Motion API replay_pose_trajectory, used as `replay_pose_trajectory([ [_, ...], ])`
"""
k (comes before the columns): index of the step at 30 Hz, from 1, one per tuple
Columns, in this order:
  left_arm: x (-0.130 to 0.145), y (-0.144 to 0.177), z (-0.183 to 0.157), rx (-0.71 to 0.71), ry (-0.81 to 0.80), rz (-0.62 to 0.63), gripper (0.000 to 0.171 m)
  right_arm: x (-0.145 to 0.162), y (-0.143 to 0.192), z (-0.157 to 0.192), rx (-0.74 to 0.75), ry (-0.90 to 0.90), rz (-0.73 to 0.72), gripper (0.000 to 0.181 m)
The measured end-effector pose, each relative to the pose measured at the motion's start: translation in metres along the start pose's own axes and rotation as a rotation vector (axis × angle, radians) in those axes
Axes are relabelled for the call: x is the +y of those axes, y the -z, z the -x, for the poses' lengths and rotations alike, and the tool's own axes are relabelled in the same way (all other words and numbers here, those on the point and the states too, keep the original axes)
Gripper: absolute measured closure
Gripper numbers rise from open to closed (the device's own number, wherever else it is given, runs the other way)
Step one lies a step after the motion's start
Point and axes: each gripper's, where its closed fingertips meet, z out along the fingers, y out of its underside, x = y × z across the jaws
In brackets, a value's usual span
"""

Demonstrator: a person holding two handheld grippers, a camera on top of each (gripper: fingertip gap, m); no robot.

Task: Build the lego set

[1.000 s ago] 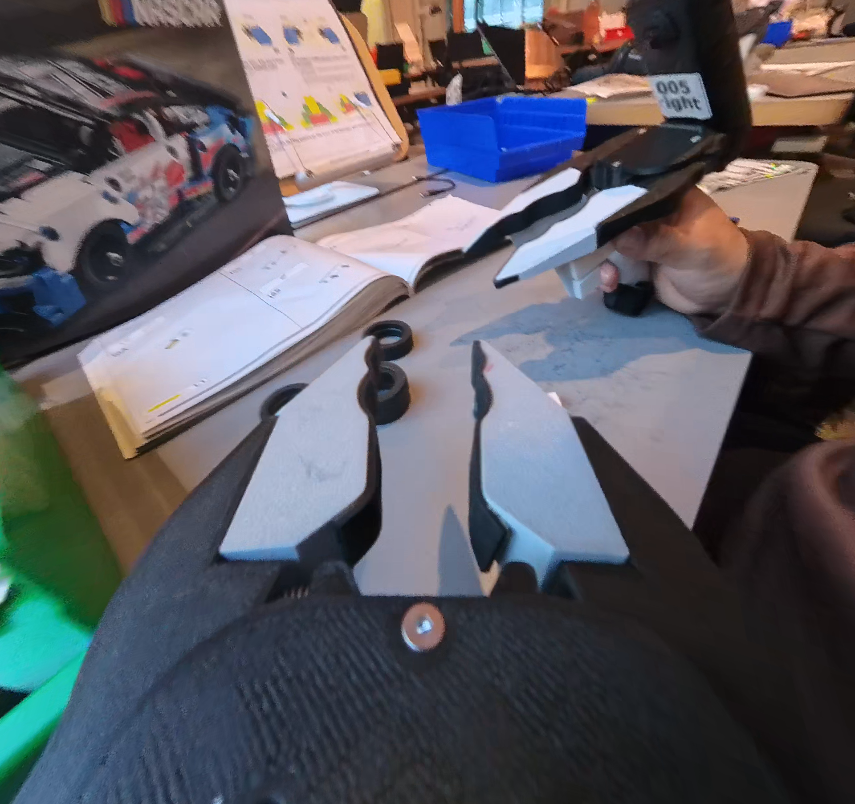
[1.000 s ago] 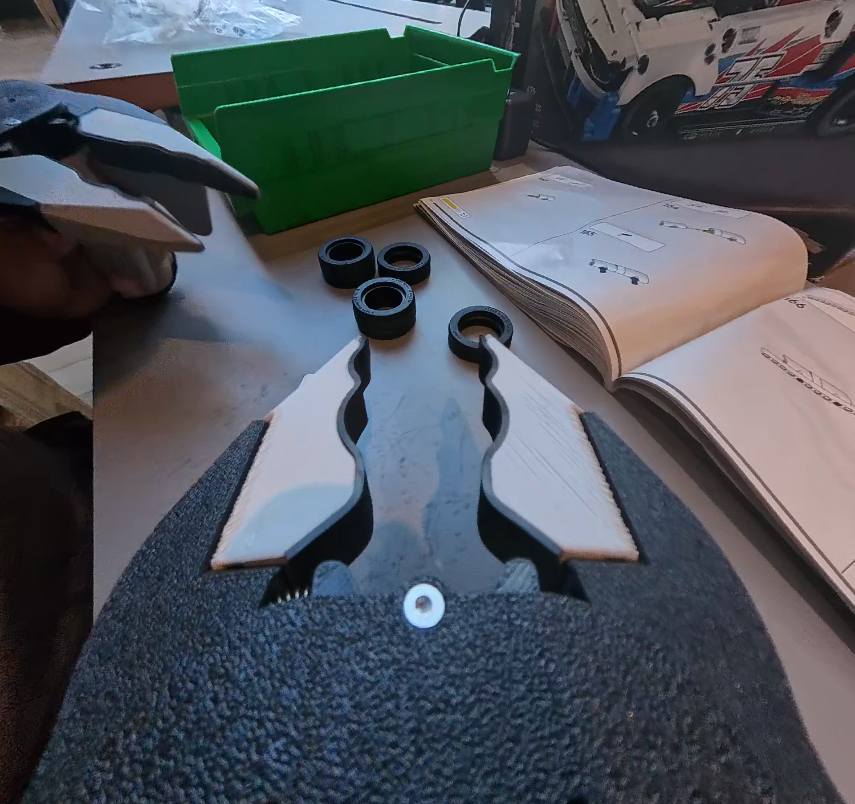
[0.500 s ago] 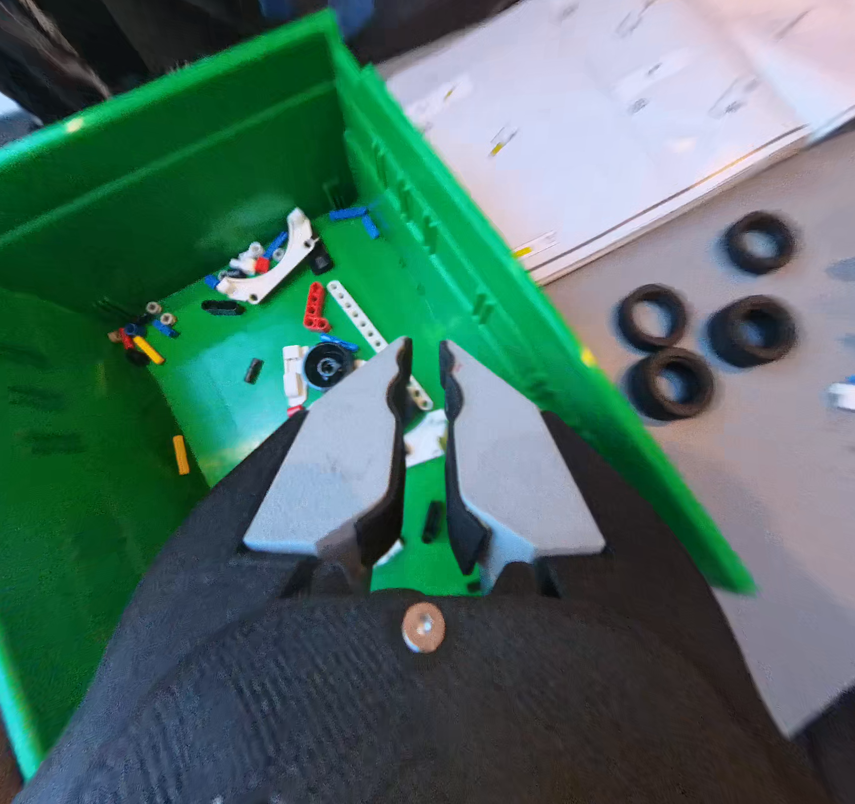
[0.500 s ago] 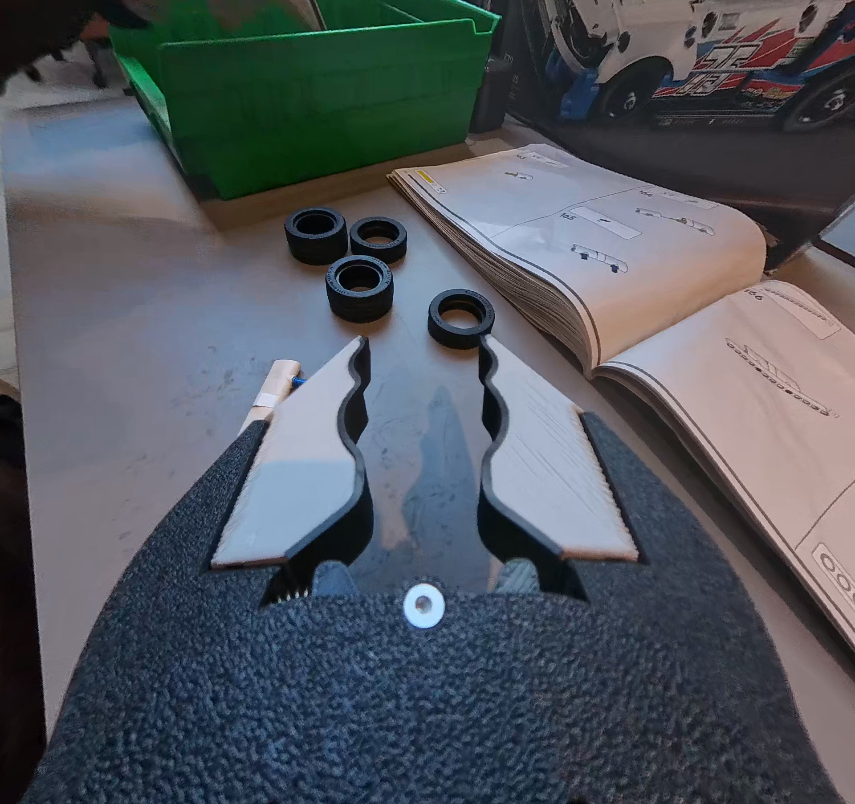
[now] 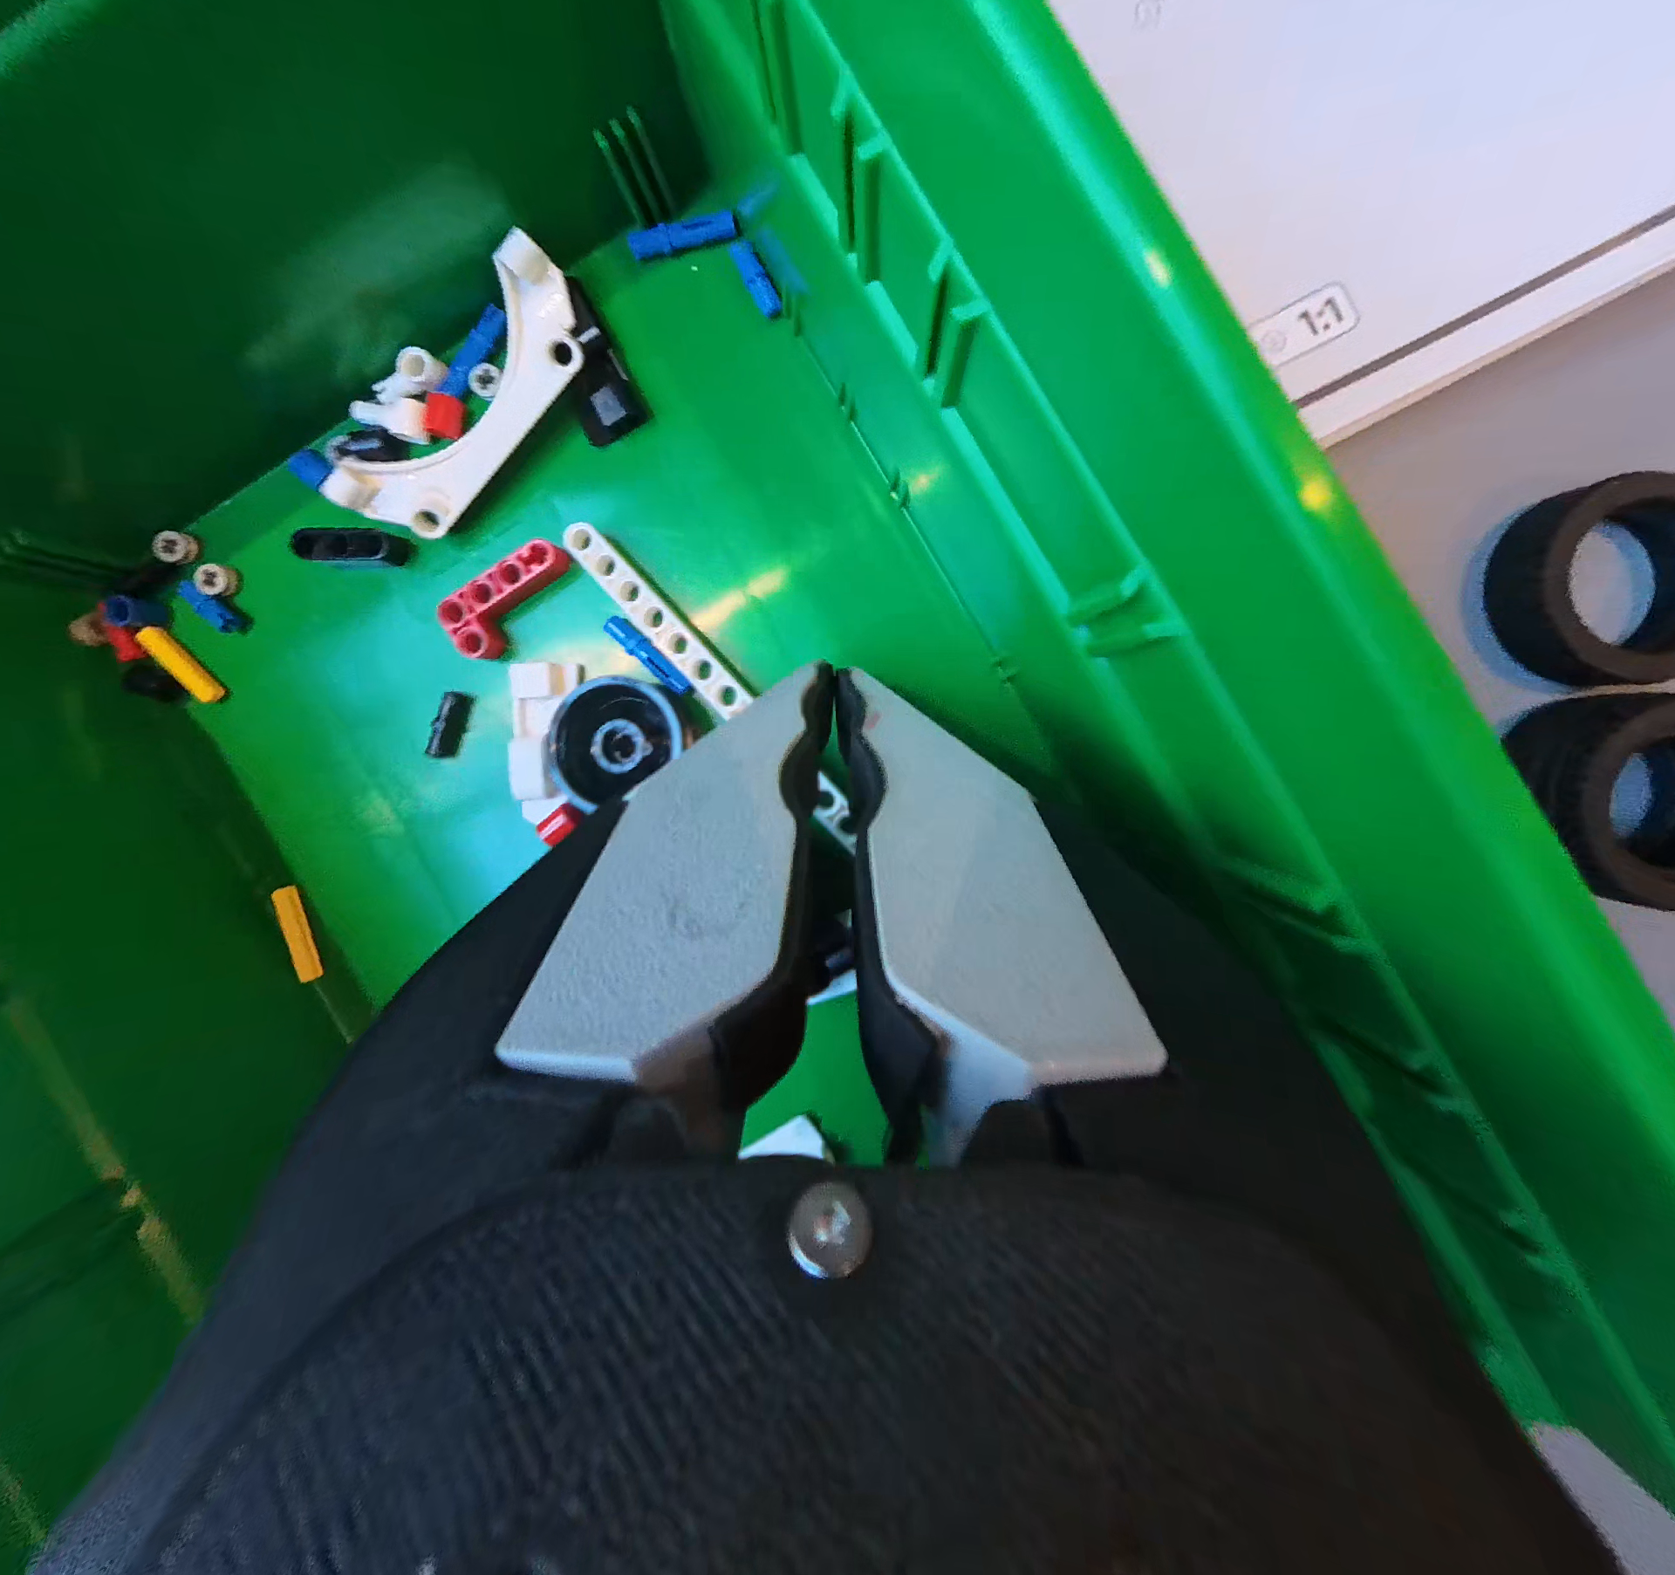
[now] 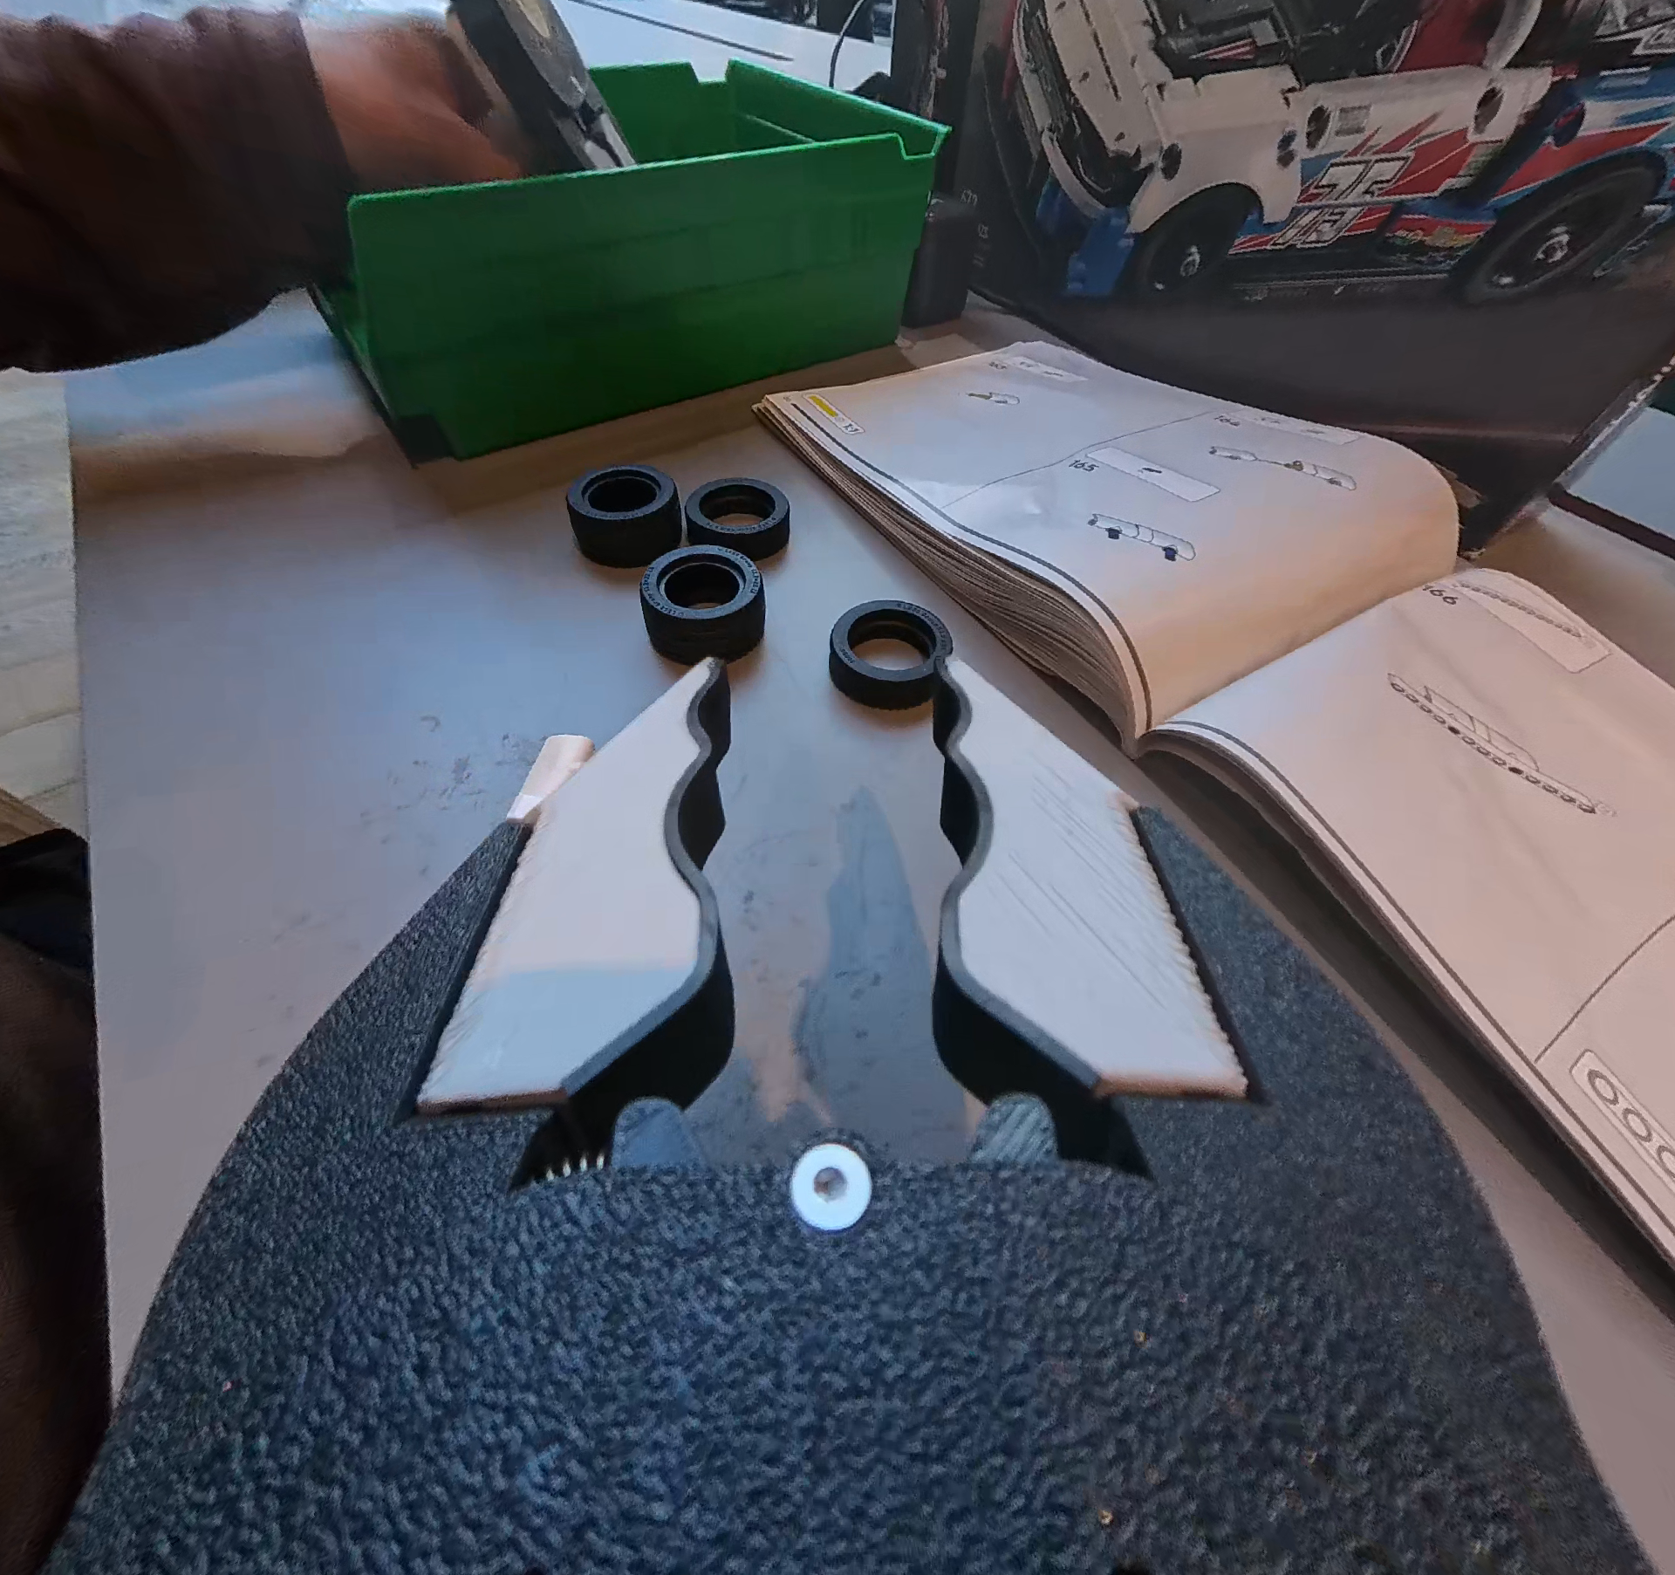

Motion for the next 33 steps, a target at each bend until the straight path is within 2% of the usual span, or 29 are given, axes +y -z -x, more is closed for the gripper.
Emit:
replay_pose_trajectory([
  [2,-0.004,0.007,0.006,-0.011,0.036,-0.033,0.171,-0.002,0.002,0.000,-0.002,-0.008,-0.013,0.137],
  [3,-0.003,0.008,0.011,-0.019,0.054,-0.027,0.163,-0.002,0.002,-0.001,-0.004,-0.013,-0.017,0.138],
  [6,0.012,-0.004,0.016,-0.017,0.083,0.064,0.151,-0.003,0.003,-0.001,-0.010,-0.026,-0.022,0.138],
  [10,0.011,-0.006,0.017,-0.020,0.078,0.060,0.161,-0.005,0.005,-0.002,-0.002,-0.027,-0.040,0.140],
  [14,0.009,-0.006,0.013,-0.041,0.008,0.062,0.166,-0.008,0.006,-0.003,-0.003,-0.037,-0.059,0.141],
  [18,-0.007,0.008,0.010,-0.113,-0.054,-0.055,0.165,-0.018,0.027,0.000,-0.067,-0.083,-0.087,0.143],
  [24,-0.024,0.046,0.010,-0.243,-0.131,-0.184,0.166,-0.026,0.083,-0.001,-0.020,-0.090,-0.024,0.139],
  [29,-0.051,0.090,-0.023,-0.242,-0.163,-0.316,0.166,-0.026,0.103,0.001,-0.007,-0.094,-0.063,0.139],
  [31,-0.059,0.109,-0.048,-0.227,-0.203,-0.362,0.166,-0.026,0.107,0.002,-0.012,-0.095,-0.065,0.139],
  [33,-0.064,0.126,-0.086,-0.153,-0.252,-0.403,0.166,-0.026,0.111,0.005,-0.017,-0.088,-0.066,0.139],
])
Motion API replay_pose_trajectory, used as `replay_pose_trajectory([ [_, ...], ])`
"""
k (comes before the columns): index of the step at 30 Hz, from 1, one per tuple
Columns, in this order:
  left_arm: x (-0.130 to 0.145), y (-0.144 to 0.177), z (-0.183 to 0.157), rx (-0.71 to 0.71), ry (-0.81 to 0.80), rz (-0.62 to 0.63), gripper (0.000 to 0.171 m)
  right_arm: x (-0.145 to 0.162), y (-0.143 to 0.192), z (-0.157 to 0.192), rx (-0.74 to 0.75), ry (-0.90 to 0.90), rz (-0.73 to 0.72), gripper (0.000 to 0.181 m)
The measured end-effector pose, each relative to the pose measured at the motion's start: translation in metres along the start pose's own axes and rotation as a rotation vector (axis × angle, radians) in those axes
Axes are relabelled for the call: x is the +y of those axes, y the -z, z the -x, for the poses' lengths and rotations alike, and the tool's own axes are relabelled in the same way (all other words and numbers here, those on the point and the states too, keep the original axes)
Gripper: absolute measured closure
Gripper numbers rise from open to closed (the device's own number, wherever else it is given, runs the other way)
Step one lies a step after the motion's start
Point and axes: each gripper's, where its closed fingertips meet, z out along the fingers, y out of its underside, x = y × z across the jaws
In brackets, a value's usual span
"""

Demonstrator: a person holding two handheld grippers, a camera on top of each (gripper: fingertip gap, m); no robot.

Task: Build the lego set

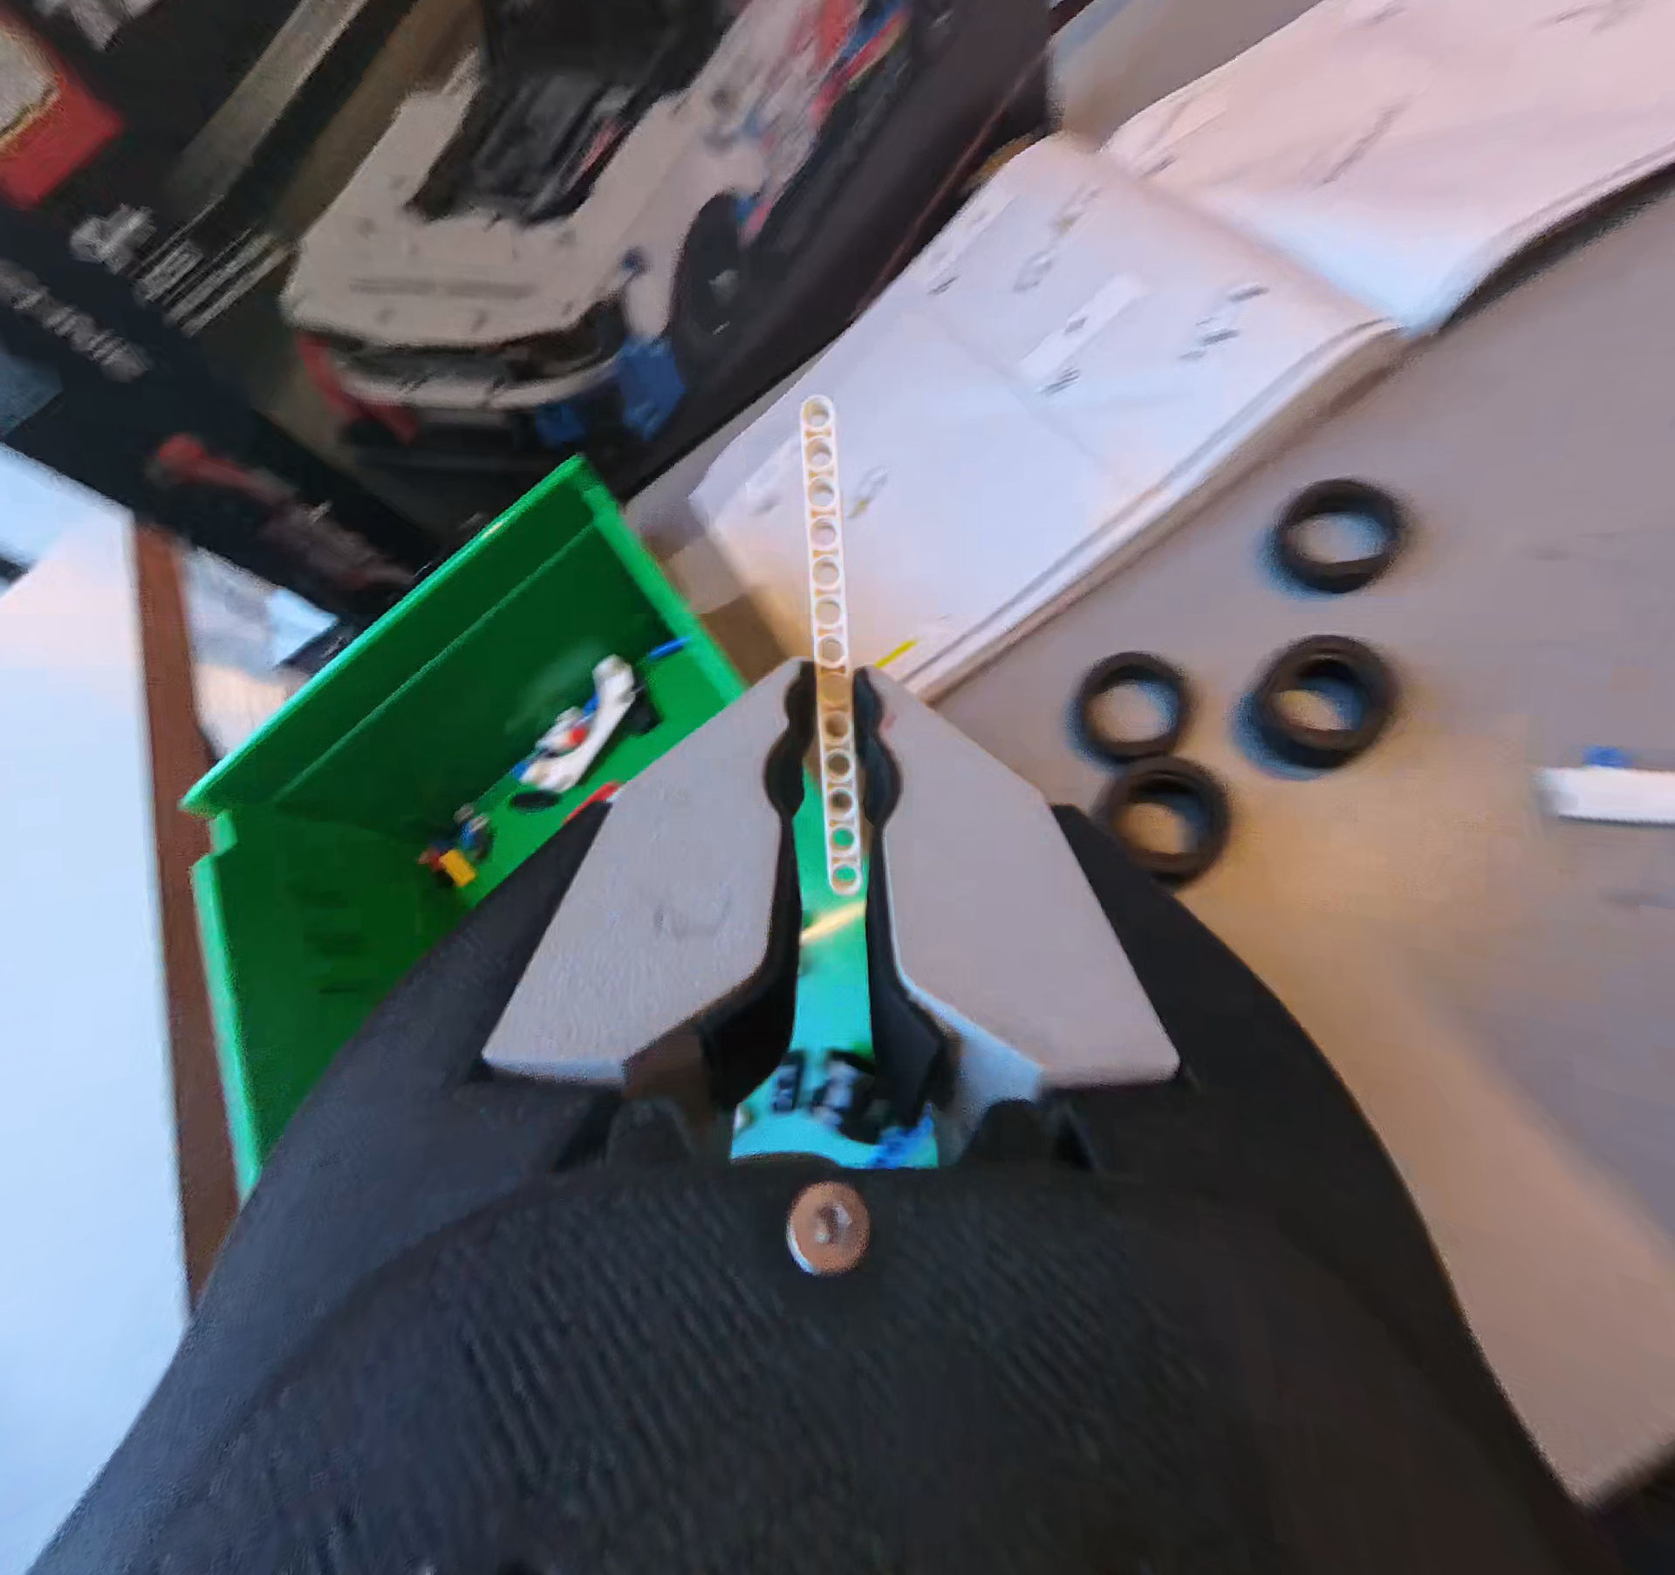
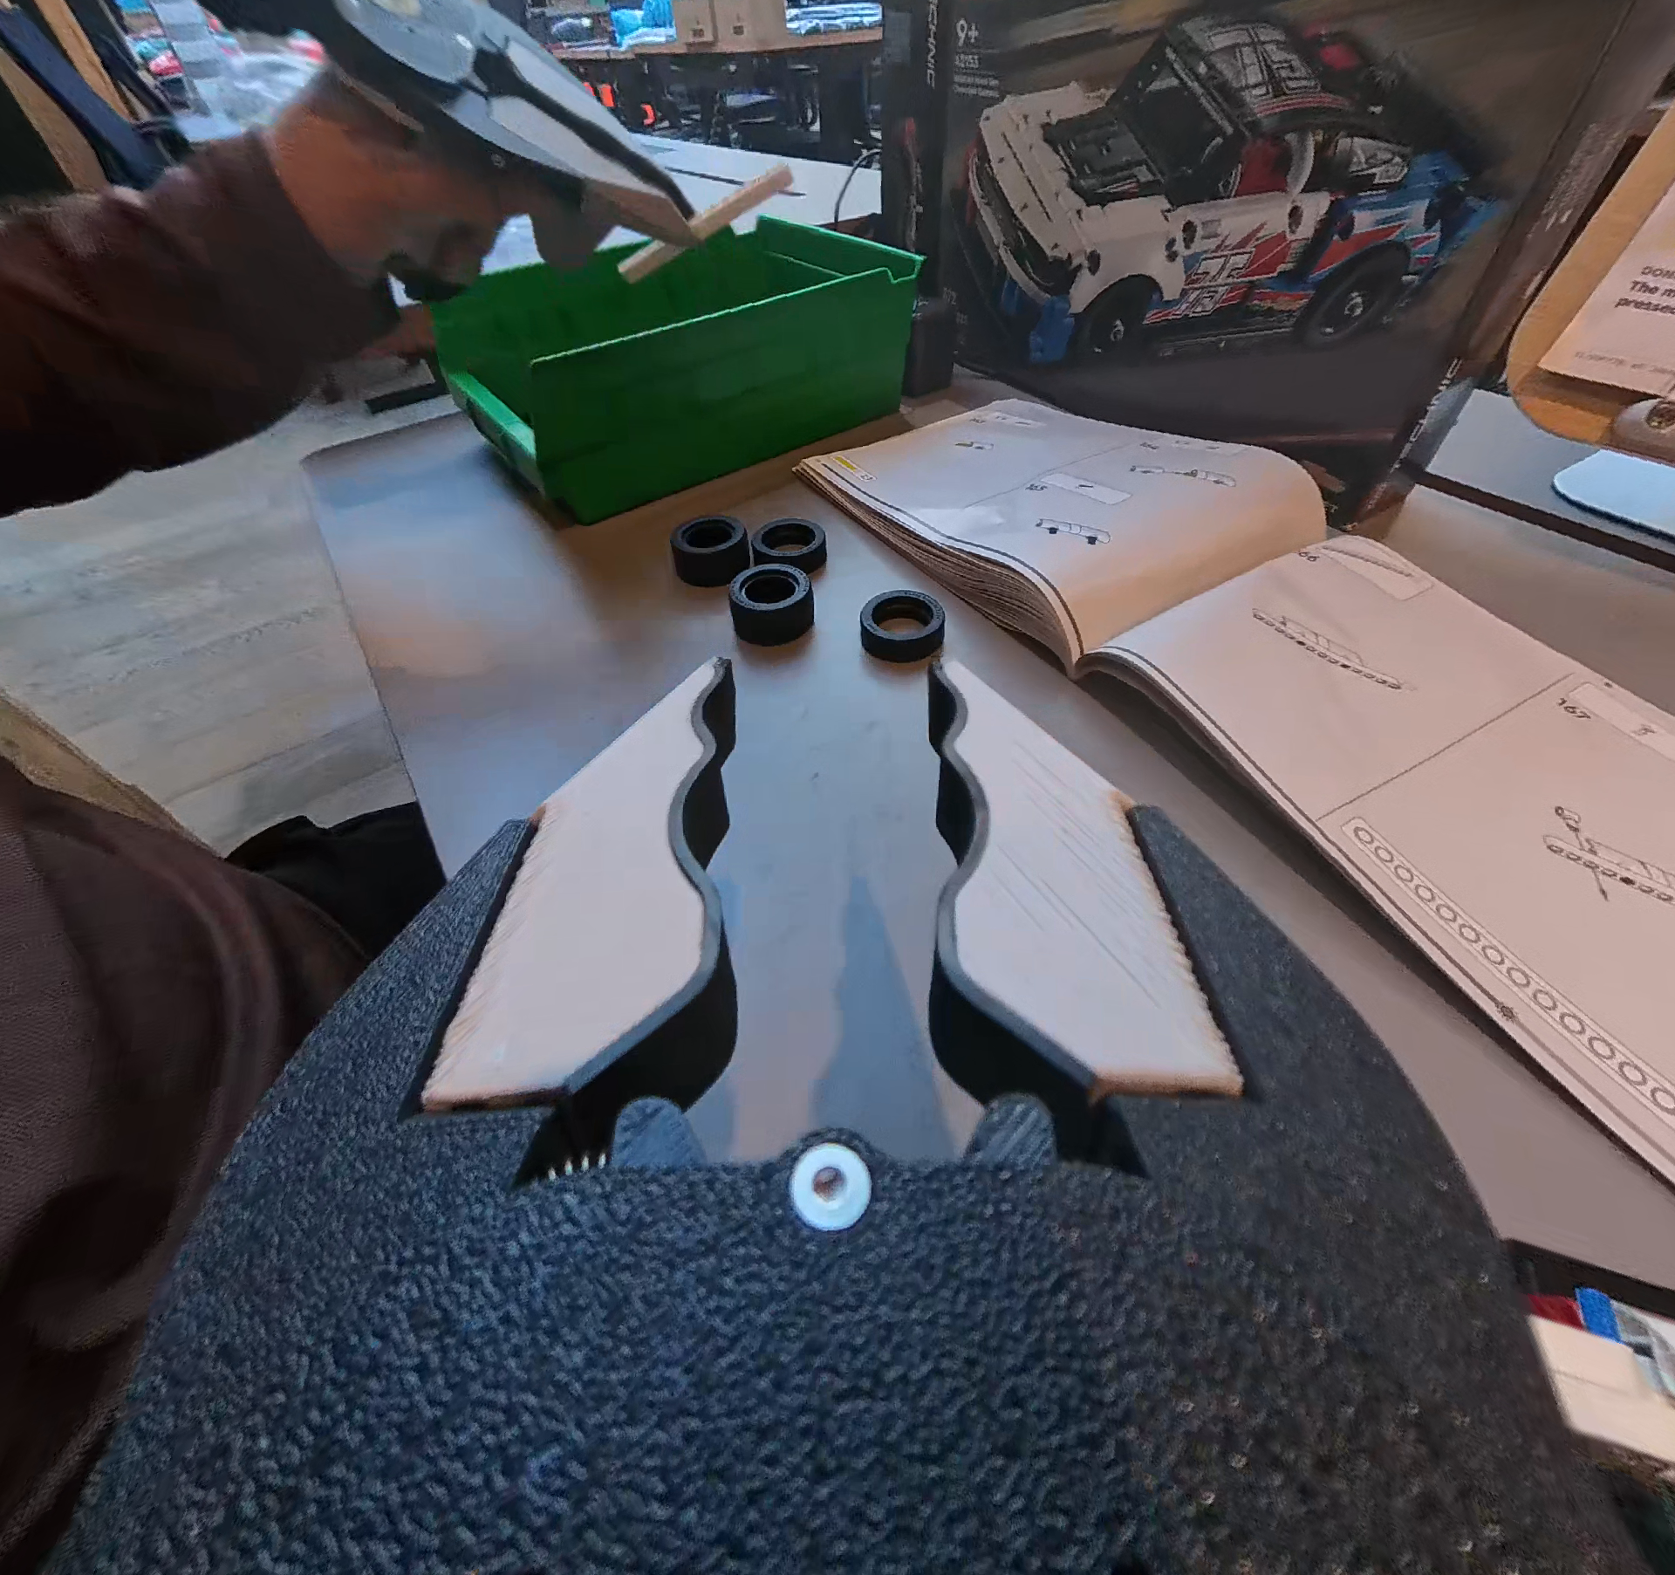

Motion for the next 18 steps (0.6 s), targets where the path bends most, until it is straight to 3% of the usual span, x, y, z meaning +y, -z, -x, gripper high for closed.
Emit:
replay_pose_trajectory([
  [3,-0.029,0.026,-0.075,0.236,-0.017,-0.076,0.166,0.004,0.004,0.000,0.020,0.029,0.026,0.139],
  [5,-0.039,0.041,-0.138,0.469,-0.012,-0.094,0.166,0.007,0.005,0.000,0.033,0.038,0.039,0.139],
  [9,-0.026,0.024,-0.228,0.707,0.006,-0.013,0.166,0.012,0.007,-0.005,0.062,0.037,0.048,0.139],
  [12,-0.008,-0.006,-0.267,0.811,0.060,0.081,0.166,0.025,-0.002,-0.007,0.063,0.008,0.082,0.139],
  [15,0.008,-0.032,-0.280,0.782,0.039,0.133,0.165,0.037,-0.015,-0.005,0.087,0.013,0.109,0.139],
  [18,0.009,-0.039,-0.278,0.749,0.021,0.111,0.144,0.042,-0.030,-0.004,0.107,0.000,0.096,0.139],
])
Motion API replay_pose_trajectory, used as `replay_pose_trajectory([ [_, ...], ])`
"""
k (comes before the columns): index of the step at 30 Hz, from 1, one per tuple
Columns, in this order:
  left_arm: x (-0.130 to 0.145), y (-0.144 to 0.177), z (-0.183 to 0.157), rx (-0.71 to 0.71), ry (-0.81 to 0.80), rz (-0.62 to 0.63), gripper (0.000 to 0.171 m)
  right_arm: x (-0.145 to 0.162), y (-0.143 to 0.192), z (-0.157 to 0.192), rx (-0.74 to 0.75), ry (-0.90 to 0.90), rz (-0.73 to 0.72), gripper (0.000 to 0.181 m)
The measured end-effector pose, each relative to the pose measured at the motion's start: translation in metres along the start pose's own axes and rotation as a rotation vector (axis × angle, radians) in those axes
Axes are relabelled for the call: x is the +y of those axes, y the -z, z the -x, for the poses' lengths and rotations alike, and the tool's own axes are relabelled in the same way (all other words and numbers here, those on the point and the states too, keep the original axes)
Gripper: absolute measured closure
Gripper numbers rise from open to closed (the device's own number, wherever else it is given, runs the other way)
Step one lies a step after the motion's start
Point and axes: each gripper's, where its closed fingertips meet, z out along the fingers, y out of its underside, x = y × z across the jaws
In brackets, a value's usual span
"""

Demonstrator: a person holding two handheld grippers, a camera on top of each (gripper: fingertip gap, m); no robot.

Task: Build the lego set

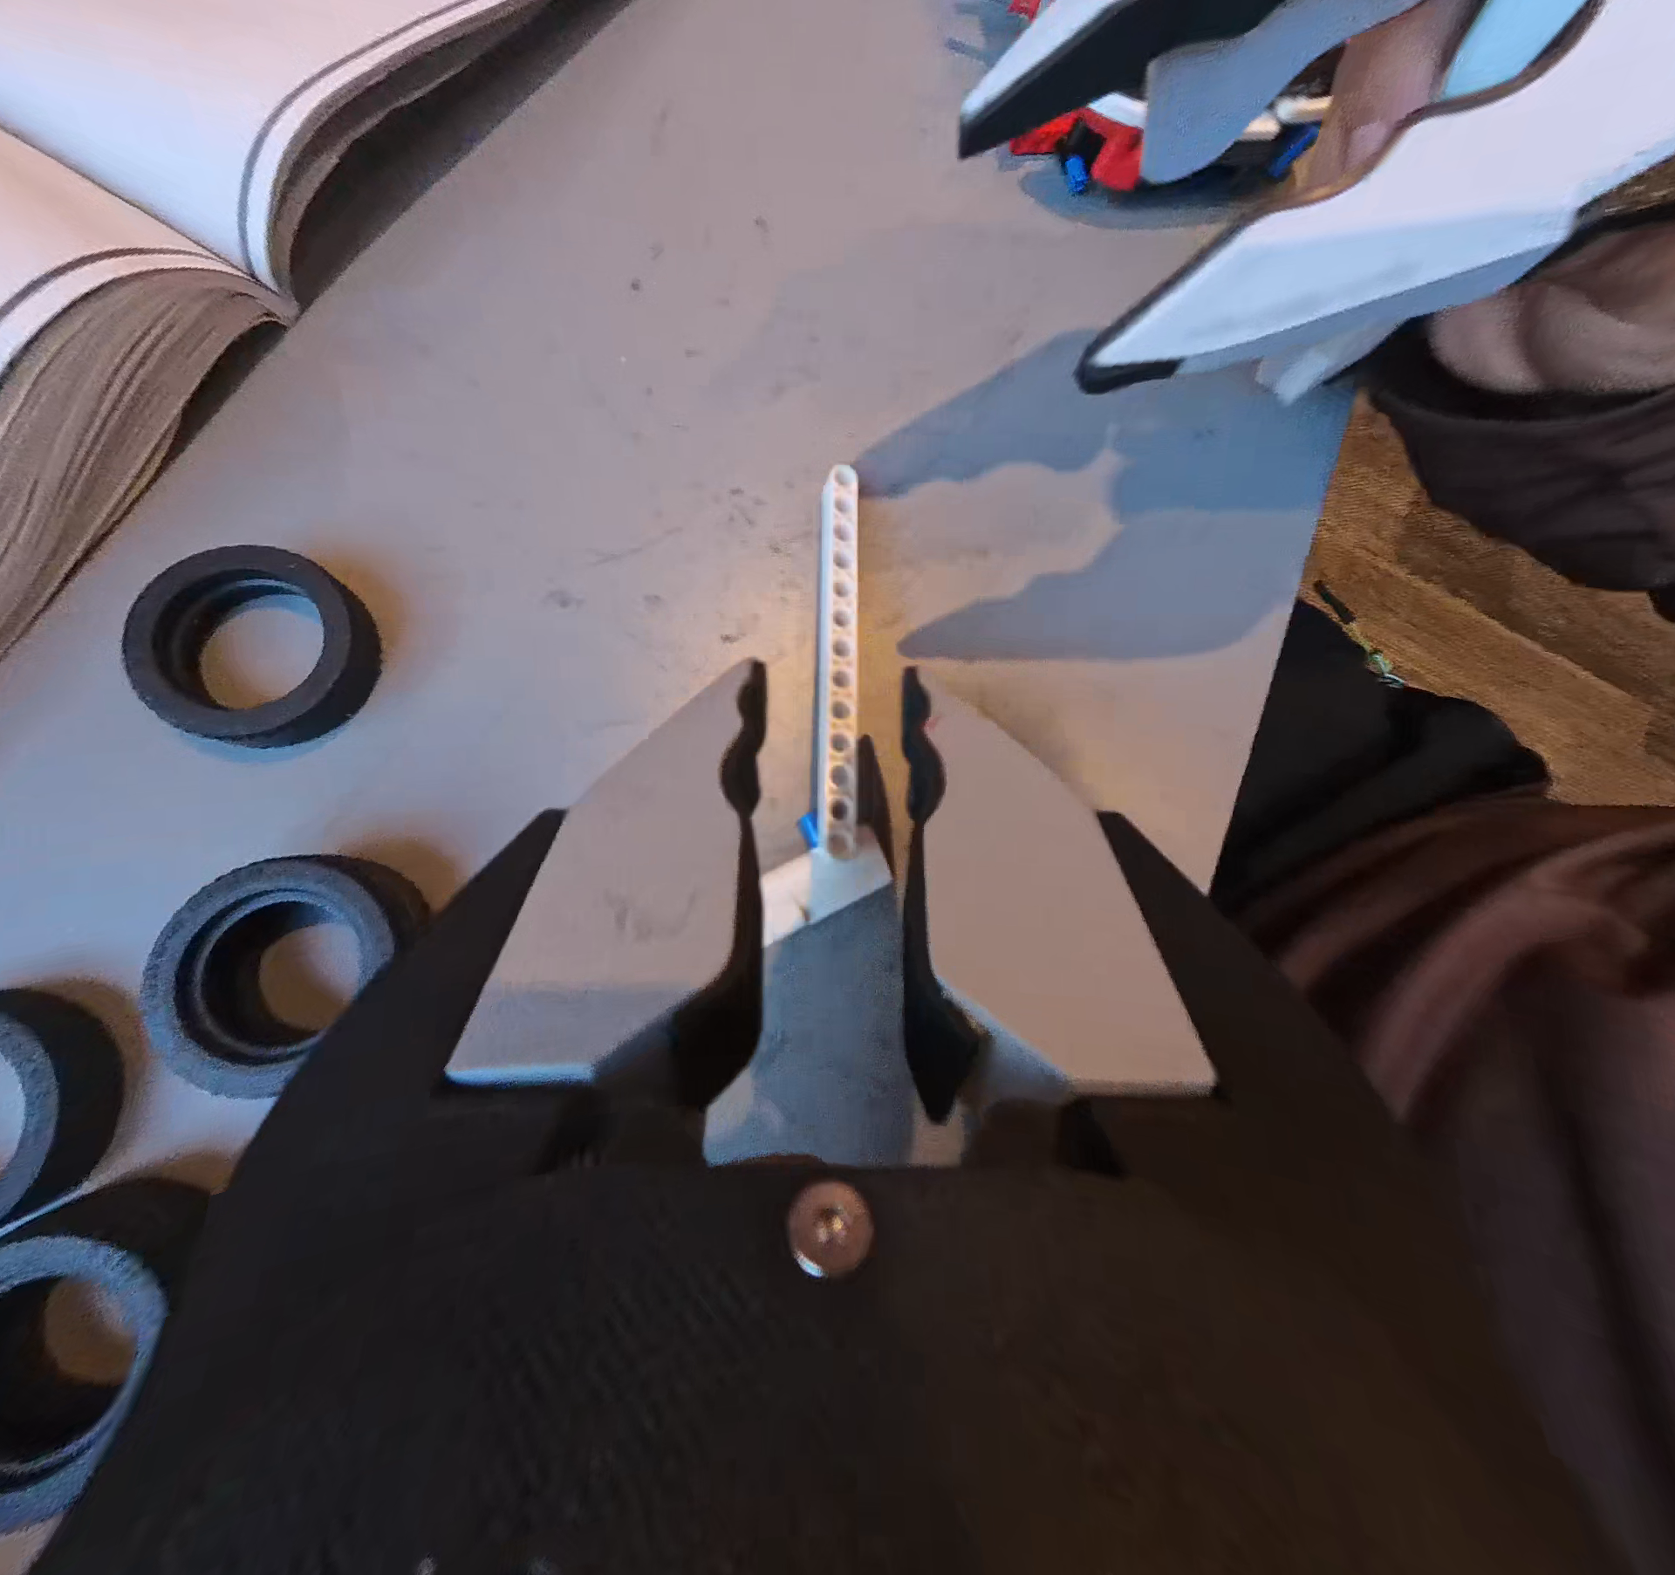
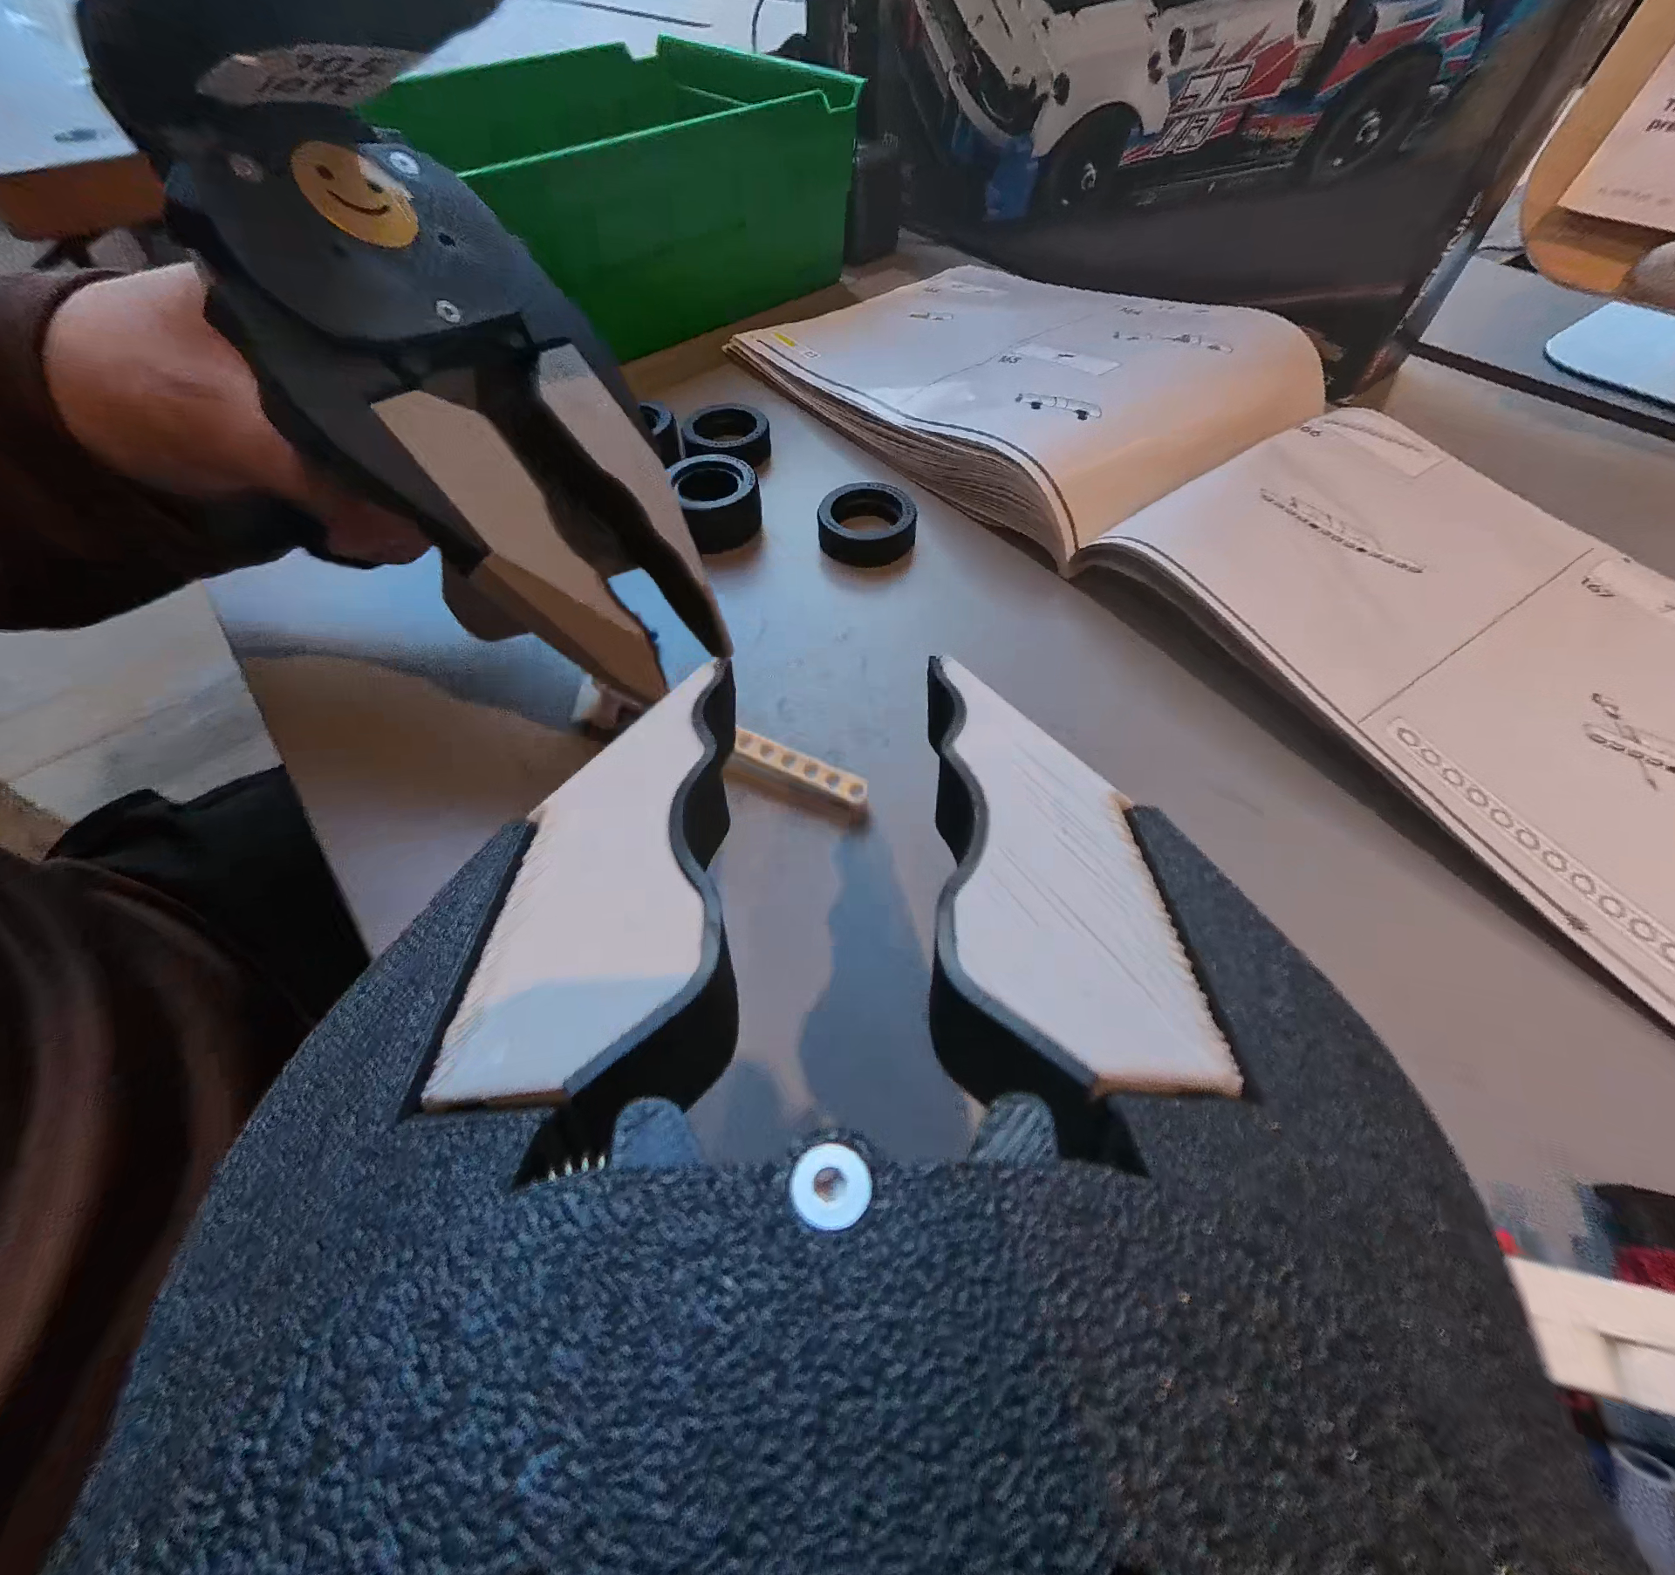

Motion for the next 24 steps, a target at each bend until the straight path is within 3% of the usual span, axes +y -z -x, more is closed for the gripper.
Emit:
replay_pose_trajectory([
  [3,0.000,0.024,0.006,-0.049,-0.005,-0.038,0.132,0.001,-0.009,-0.008,0.057,0.010,-0.049,0.140],
  [6,0.000,0.074,0.001,-0.064,-0.024,-0.188,0.132,-0.009,-0.006,-0.011,0.099,0.059,-0.141,0.141],
  [9,0.018,0.120,0.000,-0.116,-0.051,-0.324,0.133,-0.016,-0.007,-0.011,0.115,0.075,-0.177,0.145],
  [12,0.045,0.147,0.007,-0.198,-0.036,-0.430,0.141,-0.017,-0.019,-0.006,0.060,0.064,-0.151,0.144],
  [16,0.065,0.155,0.012,-0.206,0.026,-0.520,0.138,-0.019,-0.038,-0.005,0.035,0.088,-0.127,0.143],
  [19,0.077,0.151,0.020,-0.273,-0.004,-0.474,0.136,-0.013,-0.049,0.000,0.003,0.092,-0.069,0.139],
  [24,0.068,0.152,0.030,-0.315,-0.012,-0.548,0.137,-0.011,-0.049,-0.004,0.082,0.144,-0.056,0.135],
])
